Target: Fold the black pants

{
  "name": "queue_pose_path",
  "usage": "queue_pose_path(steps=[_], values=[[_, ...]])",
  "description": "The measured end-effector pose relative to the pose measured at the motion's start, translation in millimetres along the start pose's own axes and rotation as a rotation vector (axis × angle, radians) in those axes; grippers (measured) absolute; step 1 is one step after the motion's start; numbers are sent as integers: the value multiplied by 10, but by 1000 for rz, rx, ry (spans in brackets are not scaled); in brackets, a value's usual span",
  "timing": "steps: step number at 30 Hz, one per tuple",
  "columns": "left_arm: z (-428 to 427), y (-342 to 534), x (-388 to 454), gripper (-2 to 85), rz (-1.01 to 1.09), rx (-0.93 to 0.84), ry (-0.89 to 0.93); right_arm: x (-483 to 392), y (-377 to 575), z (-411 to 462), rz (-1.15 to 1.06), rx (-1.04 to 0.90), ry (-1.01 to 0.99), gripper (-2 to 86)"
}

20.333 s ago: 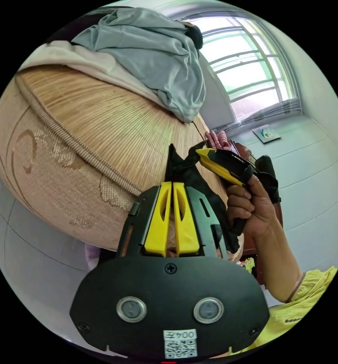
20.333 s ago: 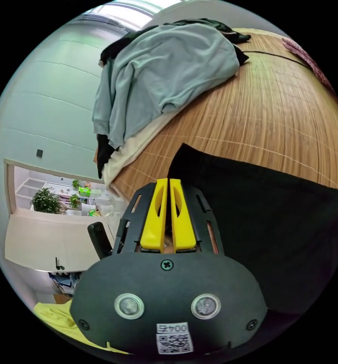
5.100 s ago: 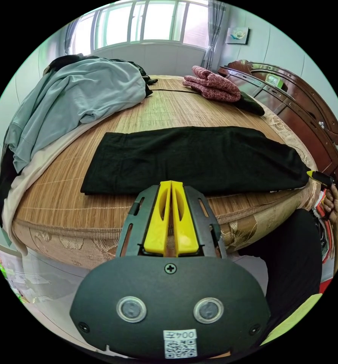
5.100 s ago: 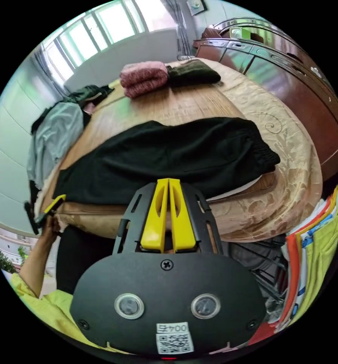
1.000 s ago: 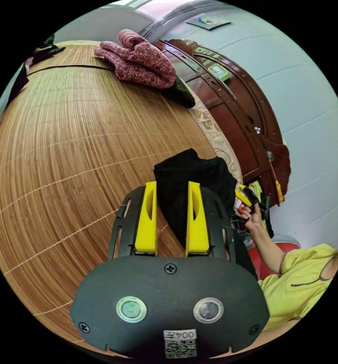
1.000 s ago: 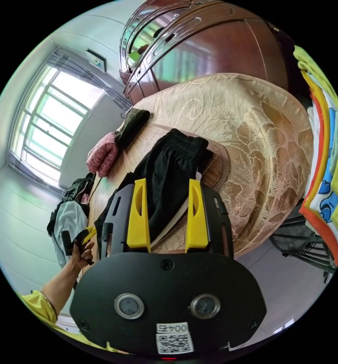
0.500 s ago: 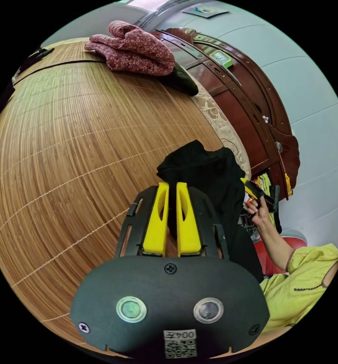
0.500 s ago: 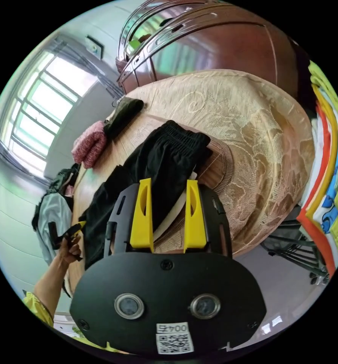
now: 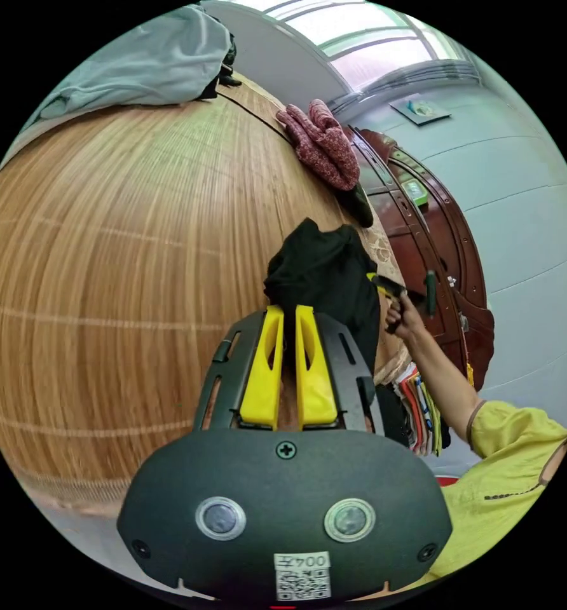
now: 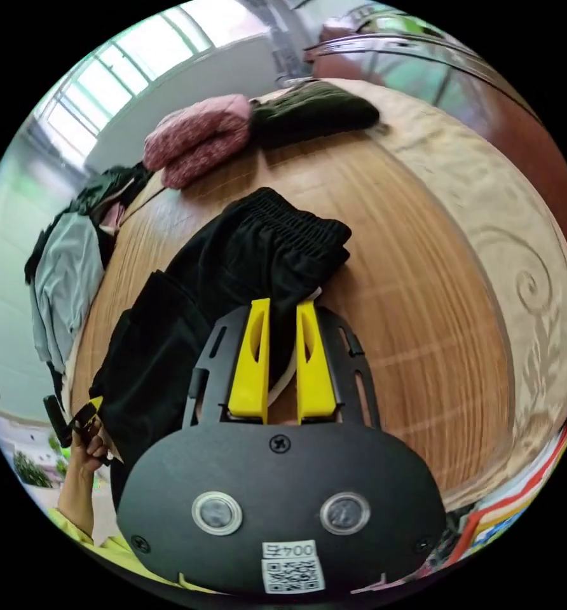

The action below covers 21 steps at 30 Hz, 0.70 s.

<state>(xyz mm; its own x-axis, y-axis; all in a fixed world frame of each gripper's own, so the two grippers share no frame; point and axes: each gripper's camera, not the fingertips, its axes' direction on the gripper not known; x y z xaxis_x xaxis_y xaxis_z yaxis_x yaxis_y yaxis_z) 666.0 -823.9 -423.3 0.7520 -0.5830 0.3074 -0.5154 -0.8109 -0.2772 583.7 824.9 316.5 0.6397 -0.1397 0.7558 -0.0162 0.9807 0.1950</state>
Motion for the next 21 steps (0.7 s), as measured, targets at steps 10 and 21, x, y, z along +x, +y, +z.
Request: queue_pose_path(steps=[10,21], values=[[-245,900,202,47,86,43,-163,-1667,434,116,-284,-54,202,52],[-557,1548,-3,31,53,200,-118,-2137,3050,494,-297,-152,-117,-6]])
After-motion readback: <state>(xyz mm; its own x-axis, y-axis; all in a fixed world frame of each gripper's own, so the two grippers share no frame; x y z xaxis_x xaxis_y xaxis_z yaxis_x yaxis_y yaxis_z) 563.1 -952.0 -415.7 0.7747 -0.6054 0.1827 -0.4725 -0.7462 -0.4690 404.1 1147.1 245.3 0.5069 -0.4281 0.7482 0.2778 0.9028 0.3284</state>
